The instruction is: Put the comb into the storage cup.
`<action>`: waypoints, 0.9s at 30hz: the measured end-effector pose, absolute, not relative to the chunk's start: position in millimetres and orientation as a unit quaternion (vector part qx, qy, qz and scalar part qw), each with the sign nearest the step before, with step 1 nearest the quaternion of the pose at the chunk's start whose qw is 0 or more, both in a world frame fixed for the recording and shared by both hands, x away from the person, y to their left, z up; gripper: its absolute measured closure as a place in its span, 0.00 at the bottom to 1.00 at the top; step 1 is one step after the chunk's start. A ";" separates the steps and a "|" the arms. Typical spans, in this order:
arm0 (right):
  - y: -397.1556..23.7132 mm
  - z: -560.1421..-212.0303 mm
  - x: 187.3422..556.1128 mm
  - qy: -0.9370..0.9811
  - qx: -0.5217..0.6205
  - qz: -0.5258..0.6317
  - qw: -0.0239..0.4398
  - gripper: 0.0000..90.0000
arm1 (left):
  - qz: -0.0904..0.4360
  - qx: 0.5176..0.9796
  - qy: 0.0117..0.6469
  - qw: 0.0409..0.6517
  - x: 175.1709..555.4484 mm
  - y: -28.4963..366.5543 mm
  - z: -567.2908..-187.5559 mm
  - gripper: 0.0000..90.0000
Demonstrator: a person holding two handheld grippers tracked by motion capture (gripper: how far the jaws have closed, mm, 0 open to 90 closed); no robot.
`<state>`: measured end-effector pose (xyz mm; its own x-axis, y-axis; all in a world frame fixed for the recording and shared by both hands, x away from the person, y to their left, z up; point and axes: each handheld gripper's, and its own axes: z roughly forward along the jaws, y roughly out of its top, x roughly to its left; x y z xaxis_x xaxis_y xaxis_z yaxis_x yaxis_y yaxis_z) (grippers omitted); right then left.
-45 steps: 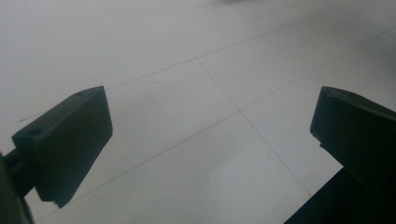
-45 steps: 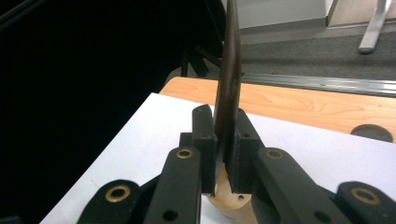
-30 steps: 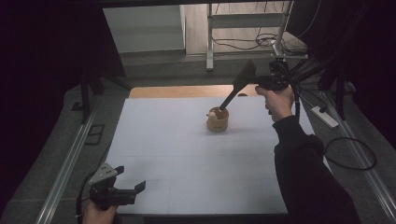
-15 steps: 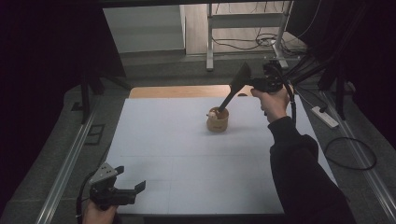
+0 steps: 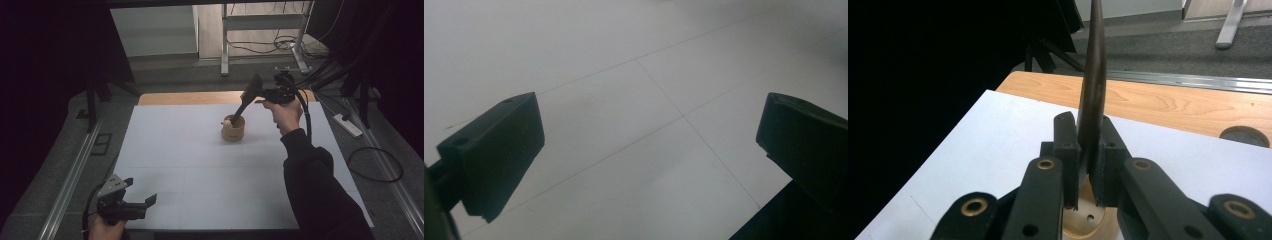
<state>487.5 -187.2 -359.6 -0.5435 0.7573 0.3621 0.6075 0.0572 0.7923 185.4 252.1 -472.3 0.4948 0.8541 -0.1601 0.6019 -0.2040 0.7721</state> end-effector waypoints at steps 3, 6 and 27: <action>-184.9 -363.3 487.7 0.724 0.472 0.497 0.075 0.93 | 0.154 0.758 0.482 0.411 185.1 253.3 -472.1 0.00; -183.4 -366.8 488.1 0.725 0.472 0.496 0.074 0.93 | 0.155 0.759 0.481 0.410 185.1 253.2 -472.0 0.00; -179.5 -392.4 489.8 0.723 0.478 0.496 0.055 0.93 | 0.159 0.758 0.486 0.405 185.6 254.0 -472.4 0.00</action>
